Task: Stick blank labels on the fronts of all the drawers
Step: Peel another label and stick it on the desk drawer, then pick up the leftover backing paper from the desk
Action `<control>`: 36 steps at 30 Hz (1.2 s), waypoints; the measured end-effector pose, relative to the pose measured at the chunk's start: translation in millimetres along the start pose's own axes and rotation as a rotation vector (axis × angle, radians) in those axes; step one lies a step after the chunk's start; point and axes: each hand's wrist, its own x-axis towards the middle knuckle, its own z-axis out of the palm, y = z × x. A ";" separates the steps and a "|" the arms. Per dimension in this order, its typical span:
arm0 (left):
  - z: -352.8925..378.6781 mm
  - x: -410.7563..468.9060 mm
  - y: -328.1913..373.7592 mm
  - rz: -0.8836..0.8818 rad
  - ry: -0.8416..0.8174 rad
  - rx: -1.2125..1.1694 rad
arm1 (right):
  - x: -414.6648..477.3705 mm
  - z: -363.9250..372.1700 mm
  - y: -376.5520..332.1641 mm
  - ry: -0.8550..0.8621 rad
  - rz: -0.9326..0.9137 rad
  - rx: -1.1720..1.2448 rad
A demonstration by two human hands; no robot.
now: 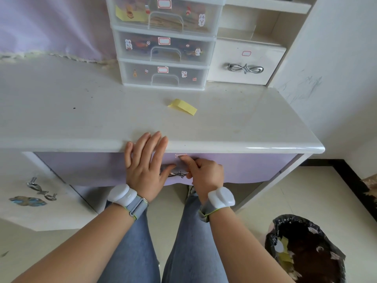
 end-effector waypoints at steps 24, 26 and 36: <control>2.8 16.9 13.1 -0.133 0.104 -0.081 | 103.6 -26.8 -84.5 -0.043 -0.446 -0.382; 2.2 14.0 11.3 -0.114 0.085 -0.101 | 100.4 -28.0 -86.7 -0.063 -0.443 -0.380; -24.5 12.8 1.5 -0.037 -0.108 -0.099 | 83.1 -43.7 -82.2 0.098 -0.270 0.073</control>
